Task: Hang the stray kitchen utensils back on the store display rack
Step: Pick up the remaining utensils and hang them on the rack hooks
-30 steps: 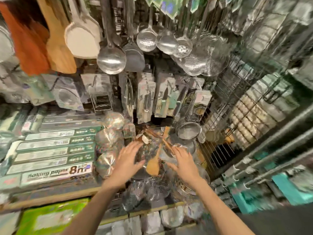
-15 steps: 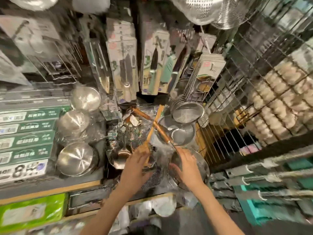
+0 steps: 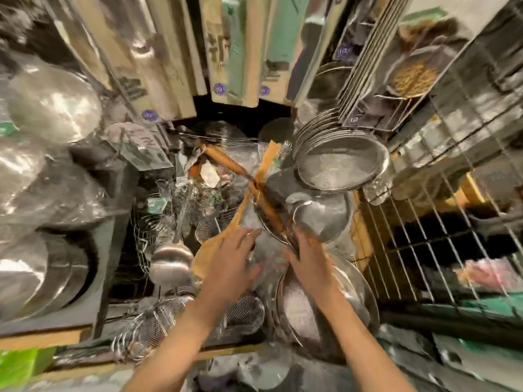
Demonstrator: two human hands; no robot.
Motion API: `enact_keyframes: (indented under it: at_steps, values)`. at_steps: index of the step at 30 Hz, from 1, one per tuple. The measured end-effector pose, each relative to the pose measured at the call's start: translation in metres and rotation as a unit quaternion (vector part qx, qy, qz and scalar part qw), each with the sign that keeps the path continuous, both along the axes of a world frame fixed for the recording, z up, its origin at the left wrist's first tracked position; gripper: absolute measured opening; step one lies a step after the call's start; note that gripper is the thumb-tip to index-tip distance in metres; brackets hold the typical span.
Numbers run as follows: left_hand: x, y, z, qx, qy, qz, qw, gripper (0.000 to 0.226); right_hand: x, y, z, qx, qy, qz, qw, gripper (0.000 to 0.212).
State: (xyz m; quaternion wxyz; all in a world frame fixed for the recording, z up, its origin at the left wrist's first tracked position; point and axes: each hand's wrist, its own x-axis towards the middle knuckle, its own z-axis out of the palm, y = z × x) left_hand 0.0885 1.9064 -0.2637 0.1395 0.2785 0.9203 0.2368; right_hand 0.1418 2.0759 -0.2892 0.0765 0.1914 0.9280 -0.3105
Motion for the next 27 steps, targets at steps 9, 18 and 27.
enact_keyframes:
  at_steps: [9,18,27]
  values:
    - [0.004,0.025,-0.012,0.208,-0.175,0.054,0.961,0.049,-0.01,-0.004,-0.001,-0.186,0.11,-0.09,0.972,0.043]
    - [-0.005,0.04,0.005,0.401,-0.201,0.224,0.865,0.025,-0.026,-0.008,0.025,-0.243,0.099,-0.024,0.965,0.037]
    - [-0.04,-0.005,0.037,0.473,-0.205,0.263,0.815,0.025,-0.123,-0.004,0.009,-0.239,0.045,-0.099,0.965,0.03]
